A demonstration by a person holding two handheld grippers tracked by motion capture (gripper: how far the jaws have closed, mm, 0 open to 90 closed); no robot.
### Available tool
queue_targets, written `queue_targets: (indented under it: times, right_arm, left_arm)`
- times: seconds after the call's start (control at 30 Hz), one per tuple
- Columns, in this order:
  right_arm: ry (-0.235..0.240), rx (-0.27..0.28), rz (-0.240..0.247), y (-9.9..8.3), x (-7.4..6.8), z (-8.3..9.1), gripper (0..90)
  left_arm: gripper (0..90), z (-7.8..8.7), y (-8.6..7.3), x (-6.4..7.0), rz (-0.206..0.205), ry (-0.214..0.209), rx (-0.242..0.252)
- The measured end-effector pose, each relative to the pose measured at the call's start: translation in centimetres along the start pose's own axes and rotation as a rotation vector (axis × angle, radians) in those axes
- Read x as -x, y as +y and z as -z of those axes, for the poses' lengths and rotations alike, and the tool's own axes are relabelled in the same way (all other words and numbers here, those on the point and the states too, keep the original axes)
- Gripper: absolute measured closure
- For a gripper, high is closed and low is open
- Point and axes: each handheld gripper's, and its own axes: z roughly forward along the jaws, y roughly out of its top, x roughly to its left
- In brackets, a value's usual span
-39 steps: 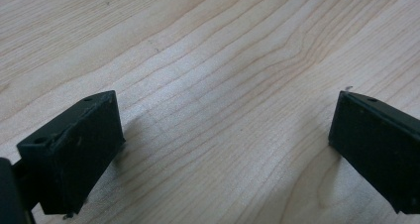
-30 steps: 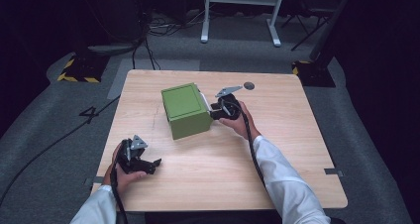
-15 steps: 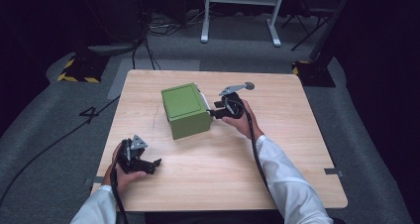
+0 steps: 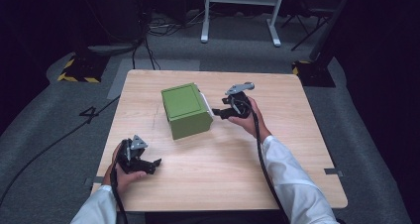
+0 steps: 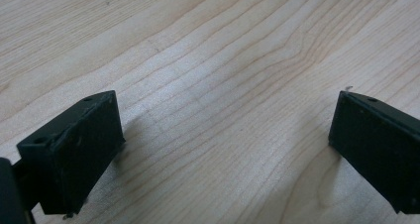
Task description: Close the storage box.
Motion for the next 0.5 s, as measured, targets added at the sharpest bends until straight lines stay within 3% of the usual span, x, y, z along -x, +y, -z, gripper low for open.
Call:
queue_targets:
  times: [0.5]
  right_arm:
    - [-0.048, -0.011, 0.053, -0.4, 0.0, 3.9, 22.1]
  left_arm:
    - [0.5, 0.0, 0.0, 0.0, 0.0, 0.0, 0.0]
